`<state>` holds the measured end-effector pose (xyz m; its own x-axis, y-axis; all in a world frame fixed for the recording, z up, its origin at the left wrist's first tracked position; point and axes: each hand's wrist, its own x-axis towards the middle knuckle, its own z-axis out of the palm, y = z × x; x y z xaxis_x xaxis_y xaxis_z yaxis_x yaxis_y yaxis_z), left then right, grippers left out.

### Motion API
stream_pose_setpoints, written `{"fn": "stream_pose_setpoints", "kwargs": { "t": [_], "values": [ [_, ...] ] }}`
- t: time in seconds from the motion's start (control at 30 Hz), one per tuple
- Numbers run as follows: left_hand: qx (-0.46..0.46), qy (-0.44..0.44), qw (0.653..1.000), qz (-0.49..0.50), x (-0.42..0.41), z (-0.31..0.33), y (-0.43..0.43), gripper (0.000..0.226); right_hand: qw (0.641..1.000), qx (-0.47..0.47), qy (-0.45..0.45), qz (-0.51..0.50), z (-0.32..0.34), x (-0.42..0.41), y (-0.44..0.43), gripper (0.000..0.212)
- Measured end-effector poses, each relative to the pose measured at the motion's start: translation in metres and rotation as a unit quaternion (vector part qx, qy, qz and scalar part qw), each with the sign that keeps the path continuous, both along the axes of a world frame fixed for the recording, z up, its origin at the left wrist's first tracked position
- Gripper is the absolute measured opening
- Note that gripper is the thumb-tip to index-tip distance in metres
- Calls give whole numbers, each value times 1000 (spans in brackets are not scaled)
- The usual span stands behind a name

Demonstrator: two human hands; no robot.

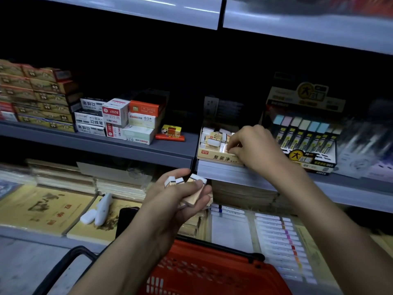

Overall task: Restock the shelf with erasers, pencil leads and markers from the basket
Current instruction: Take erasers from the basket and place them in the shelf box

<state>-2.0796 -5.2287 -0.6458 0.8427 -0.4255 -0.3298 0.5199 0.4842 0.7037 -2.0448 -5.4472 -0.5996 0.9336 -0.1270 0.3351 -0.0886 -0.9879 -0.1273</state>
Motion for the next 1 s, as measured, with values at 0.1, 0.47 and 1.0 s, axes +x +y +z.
{"fn": "stream_pose_setpoints", "kwargs": {
  "t": [0.1,0.47,1.0],
  "values": [
    [-6,-9,1000,18,1,0,1,47,1000,22,12,18,4,-5,0,20],
    [-5,-73,997,32,-1,10,1,60,878,433,182,90,35,-40,42,23],
    [14,43,999,25,5,-2,7,16,995,36,-88,-4,4,-2,27,18]
  ]
}}
